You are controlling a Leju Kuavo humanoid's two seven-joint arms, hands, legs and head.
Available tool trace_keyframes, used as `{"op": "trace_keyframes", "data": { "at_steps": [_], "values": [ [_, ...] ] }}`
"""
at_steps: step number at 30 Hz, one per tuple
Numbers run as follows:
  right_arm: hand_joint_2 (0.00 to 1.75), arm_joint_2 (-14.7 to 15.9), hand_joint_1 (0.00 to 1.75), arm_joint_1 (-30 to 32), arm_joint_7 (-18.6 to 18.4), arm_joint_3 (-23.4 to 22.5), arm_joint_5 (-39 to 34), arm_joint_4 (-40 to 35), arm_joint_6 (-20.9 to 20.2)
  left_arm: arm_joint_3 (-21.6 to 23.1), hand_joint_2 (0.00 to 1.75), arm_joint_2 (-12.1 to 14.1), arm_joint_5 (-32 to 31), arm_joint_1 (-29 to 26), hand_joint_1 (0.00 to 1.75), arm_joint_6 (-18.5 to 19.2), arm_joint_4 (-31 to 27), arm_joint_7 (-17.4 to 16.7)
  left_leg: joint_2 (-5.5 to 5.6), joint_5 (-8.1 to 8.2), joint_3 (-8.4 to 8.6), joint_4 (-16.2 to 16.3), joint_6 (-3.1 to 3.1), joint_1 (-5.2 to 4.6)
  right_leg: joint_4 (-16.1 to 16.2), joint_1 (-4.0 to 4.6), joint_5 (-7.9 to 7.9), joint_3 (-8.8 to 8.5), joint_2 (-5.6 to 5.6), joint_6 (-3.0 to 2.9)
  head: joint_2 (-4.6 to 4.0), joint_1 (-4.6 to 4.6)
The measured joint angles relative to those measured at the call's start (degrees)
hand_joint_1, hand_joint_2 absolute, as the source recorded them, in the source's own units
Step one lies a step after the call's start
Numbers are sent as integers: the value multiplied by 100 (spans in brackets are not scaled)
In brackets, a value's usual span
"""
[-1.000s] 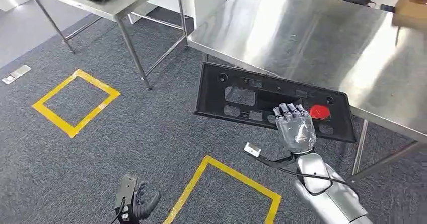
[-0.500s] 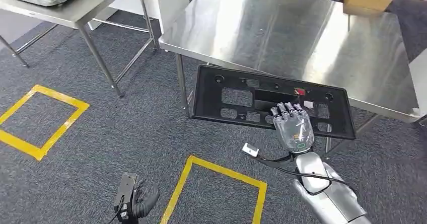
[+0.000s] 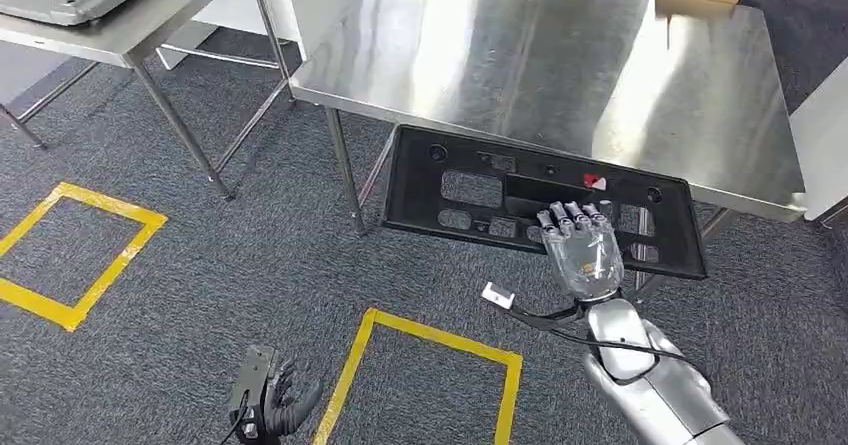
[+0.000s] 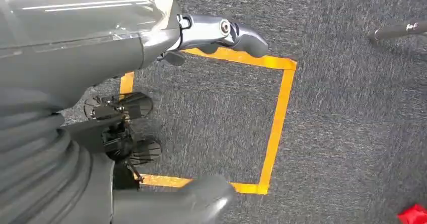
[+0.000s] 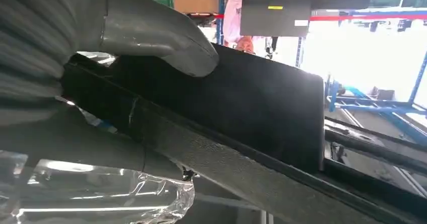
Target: Take the parts from the cabinet and place them on the table.
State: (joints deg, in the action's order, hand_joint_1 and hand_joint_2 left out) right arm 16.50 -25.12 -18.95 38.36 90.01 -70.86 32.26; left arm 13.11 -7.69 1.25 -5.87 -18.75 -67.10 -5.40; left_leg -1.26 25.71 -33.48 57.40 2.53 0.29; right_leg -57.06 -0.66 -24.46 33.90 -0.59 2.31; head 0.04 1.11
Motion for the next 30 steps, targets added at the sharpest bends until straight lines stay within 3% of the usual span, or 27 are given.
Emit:
{"op": "trace_keyframes", "data": {
  "at_steps": [5, 9, 10, 12, 13, 14, 16, 17, 18, 19, 21, 22, 23, 24, 25, 26, 28, 30],
  "values": [
    [175, 2, 175, -15, -17, 74, 0, 0, -59, -2, 175, 0, 7, -26, 0, -33, -9, 15, 0, -11, 0, -10, -63, 15, -4, 14, -1, 6, 0, -11, 0, 0],
    [175, 7, 175, -26, -17, 116, 0, -2, -101, -2, 175, -2, 9, -74, 0, -46, -26, 15, 0, -11, -2, -10, -79, 12, -5, 19, 5, 13, 0, -26, 0, 0],
    [175, 4, 175, -27, -17, 122, 0, -2, -101, -4, 175, 2, 9, -93, 0, -50, -39, 15, -3, 15, -31, 31, -49, -14, 44, -63, 28, -14, -3, -4, 0, -2],
    [175, 7, 175, -39, -20, 140, 0, -26, -100, -7, 175, -7, 9, -127, 0, -50, -107, 20, 0, -72, 83, -176, 35, 6, 113, 25, 49, -47, -1, 33, 0, -4],
    [175, 37, 175, -42, -22, 140, 0, -26, -101, -7, 175, -15, 9, -134, 0, -50, -118, 24, -23, -135, 148, -264, 30, 51, 7, -17, 0, 16, 1, 29, 0, 17],
    [175, 37, 175, -58, -24, 146, 0, -26, -101, -9, 175, -15, 9, -125, 0, -50, -122, 28, -28, -153, 167, -304, 66, 67, -242, -14, -139, 134, 22, 12, 0, 22],
    [175, 55, 175, -41, -24, 162, 0, -24, -103, -11, 175, -20, 11, -135, 0, -50, -122, 31, -33, -151, 163, -304, 60, 76, -1208, -50, -525, 601, 42, 10, 0, 22],
    [175, 67, 175, -14, -28, 162, 0, -22, -103, -11, 175, -22, 11, -146, 0, -50, -122, 31, -33, -148, 155, -301, 53, 78, -1595, -78, -640, 793, 42, 44, 0, 19],
    [175, 79, 175, 5, -39, 166, 0, -22, -103, -11, 175, -22, 11, -161, 0, -50, -122, 28, -29, -145, 151, -294, 39, 89, -1689, -113, -623, 849, 41, 100, 0, 24],
    [175, 92, 175, 15, -61, 177, 0, -22, -103, -11, 175, -22, 11, -175, 0, -50, -122, 28, -29, -134, 153, -284, 7, 116, -1504, -158, -526, 759, 39, 179, 0, 20],
    [175, 105, 175, 16, -114, 186, 0, -24, -114, -11, 175, -26, 11, -195, 0, -50, -122, 22, -25, -65, 150, -195, -119, 201, -459, -260, -103, 213, 17, 398, 0, 22],
    [175, 107, 175, 15, -140, 192, 0, -26, -142, -13, 175, -24, 11, -197, 0, -50, -131, 15, -29, 0, 124, -93, -216, 188, -28, -316, -42, 20, -59, 485, 0, 35],
    [175, 105, 175, 19, -186, 203, 0, -26, -166, -24, 175, -22, 11, -194, 0, -50, -142, -2, -22, 42, 74, -40, -278, 153, -143, -220, -81, -7, 4, 431, 0, 77],
    [175, 114, 175, 43, -223, 208, 0, -55, -170, -20, 175, -26, 4, -207, 0, -48, -164, -11, -19, 56, 68, 1, -296, 139, -157, -223, -105, 50, 51, 269, 0, 41],
    [175, 133, 175, 72, -247, 212, 0, -55, -188, -20, 175, -28, 0, -208, 0, -50, -181, -18, -20, 57, 65, 0, -296, 145, -189, -266, -129, 61, 56, 199, 0, -27],
    [175, 138, 175, 76, -264, 223, 0, -57, -186, -20, 175, -28, 0, -212, 0, -50, -181, -24, -22, 53, 66, -7, -302, 167, -227, -246, -144, 80, 67, 167, 0, -26],
    [175, 144, 175, 82, -284, 234, 0, -88, -186, -20, 175, -26, -2, -210, 0, -50, -192, -22, -7, 150, 36, 90, -346, 218, -234, -243, -155, 64, 106, 45, 0, -46],
    [175, 157, 175, 70, -288, 236, 0, -109, -186, -22, 175, -26, -2, -206, 0, -50, -216, -22, 61, 510, -330, 796, -317, 194, -235, -209, -170, 48, 119, -15, 0, -74]
  ]
}}
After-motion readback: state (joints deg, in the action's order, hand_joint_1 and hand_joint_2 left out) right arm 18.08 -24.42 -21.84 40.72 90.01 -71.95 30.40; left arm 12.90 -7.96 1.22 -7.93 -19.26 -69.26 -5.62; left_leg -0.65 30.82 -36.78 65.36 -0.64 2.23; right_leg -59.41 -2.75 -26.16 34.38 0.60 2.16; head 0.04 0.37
